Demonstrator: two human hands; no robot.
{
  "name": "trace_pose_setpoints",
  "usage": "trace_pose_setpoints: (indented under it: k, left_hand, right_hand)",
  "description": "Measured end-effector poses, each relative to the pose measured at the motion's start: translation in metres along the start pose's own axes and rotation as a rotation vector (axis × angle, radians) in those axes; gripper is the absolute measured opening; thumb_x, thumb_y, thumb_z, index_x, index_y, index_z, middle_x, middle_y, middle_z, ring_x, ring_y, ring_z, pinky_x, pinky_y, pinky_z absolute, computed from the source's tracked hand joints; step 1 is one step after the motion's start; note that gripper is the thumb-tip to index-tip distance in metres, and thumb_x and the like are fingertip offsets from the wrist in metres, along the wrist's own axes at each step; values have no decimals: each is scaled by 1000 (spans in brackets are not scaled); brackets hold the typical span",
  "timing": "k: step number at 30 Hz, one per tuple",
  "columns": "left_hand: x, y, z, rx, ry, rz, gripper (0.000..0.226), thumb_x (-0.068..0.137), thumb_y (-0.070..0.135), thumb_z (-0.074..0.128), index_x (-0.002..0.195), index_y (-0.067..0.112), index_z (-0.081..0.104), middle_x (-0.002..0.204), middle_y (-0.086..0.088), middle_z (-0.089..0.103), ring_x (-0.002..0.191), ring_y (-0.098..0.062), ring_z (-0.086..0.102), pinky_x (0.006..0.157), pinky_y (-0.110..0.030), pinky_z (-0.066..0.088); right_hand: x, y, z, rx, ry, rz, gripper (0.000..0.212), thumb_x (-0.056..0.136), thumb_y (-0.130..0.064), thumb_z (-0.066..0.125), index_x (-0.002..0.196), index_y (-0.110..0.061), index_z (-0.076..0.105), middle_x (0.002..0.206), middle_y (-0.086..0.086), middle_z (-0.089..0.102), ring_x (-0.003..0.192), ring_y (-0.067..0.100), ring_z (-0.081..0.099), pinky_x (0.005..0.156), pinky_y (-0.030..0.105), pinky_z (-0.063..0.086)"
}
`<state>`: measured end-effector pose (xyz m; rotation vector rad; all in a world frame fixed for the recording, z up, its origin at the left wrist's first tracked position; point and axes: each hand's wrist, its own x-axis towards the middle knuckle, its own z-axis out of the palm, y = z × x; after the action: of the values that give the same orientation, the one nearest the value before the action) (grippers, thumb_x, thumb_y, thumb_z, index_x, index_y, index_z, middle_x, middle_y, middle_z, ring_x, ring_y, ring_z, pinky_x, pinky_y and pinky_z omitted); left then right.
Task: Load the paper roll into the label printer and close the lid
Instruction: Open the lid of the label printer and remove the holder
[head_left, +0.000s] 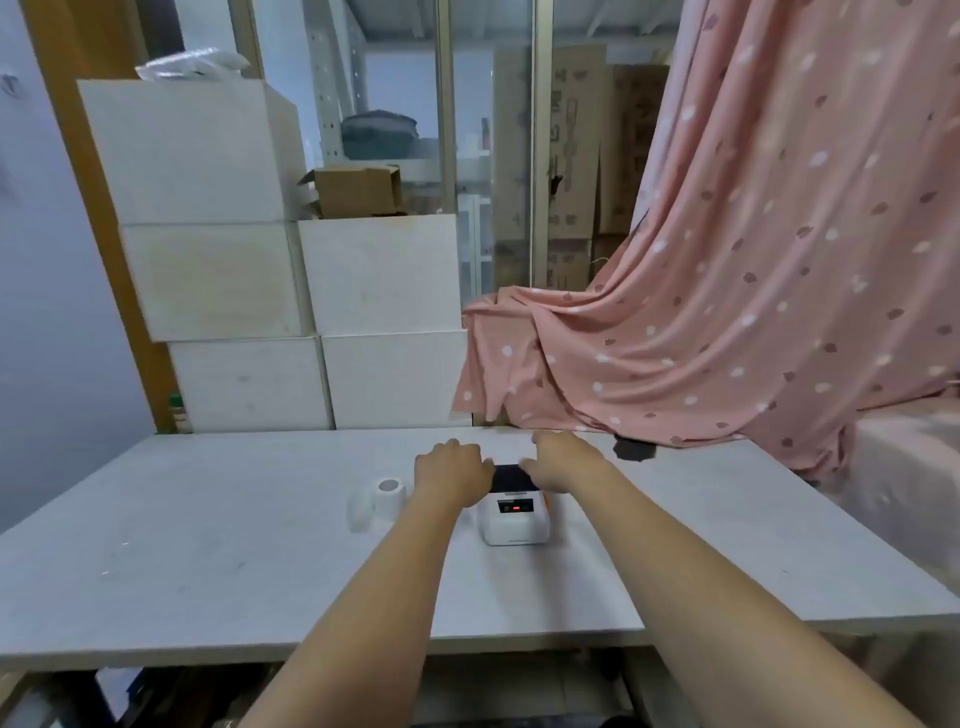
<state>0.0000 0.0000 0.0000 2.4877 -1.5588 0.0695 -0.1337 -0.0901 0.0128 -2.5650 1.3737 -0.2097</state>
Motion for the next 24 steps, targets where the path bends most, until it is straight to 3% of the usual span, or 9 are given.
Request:
trace_pose_setpoints:
  k: [3,6,8,13,15,18,21,24]
  left_hand:
    - [6,0,14,-116,-61,-27,45,103,39,32,118,10,63,120,-12,63,108,-30,58,82,-36,42]
    - [8,1,29,-377,-117,-83,41,103,39,36,94,6,59,98,-15,63,84,-30,57,69,-33,42]
    - [6,3,32,-517,-116,-106,43,102,41,41,99,3,62,97,-18,65,80,-28,56,67,-33,41]
    - [-11,2,41,-702,-100,-32,34,97,39,58,119,15,62,99,4,60,95,-17,56,75,-28,41]
    - [-19,-3,53,-785,-102,-23,45,84,45,73,123,26,61,107,11,63,95,-11,62,76,-26,49]
    - [-24,1,75,-773,-75,-58,72,55,62,82,117,35,56,113,10,64,98,-11,67,87,-37,58]
    - [-28,14,81,-657,5,-69,86,47,69,77,121,35,49,115,15,59,107,-9,61,96,-39,48]
    - [-32,20,83,-530,52,-47,100,50,72,72,135,29,41,128,12,48,120,-11,51,99,-38,36]
  right_hand:
    - [9,6,11,96,-78,-25,54,100,-37,54,151,-21,46,150,10,51,134,28,51,107,37,45]
    - [9,12,20,182,-112,-55,50,99,-32,59,147,-24,53,145,8,57,128,27,54,103,33,44]
    - [9,18,24,247,-107,-57,51,97,-31,63,147,-24,53,145,5,57,126,26,56,103,31,43]
    - [6,33,39,473,-64,-29,52,94,-27,68,145,-23,56,149,1,54,131,22,55,111,33,41]
    - [1,36,48,590,-27,-16,49,94,-26,68,143,-24,58,146,0,57,125,20,60,108,32,44]
    - [1,37,55,649,16,4,46,93,-27,68,139,-27,60,136,0,63,110,20,67,99,31,49]
    - [-4,35,55,669,31,29,45,92,-28,68,137,-25,61,123,2,68,101,21,66,94,33,50]
    - [-12,32,60,678,99,61,47,92,-29,69,137,-22,60,123,6,66,109,24,65,94,31,49]
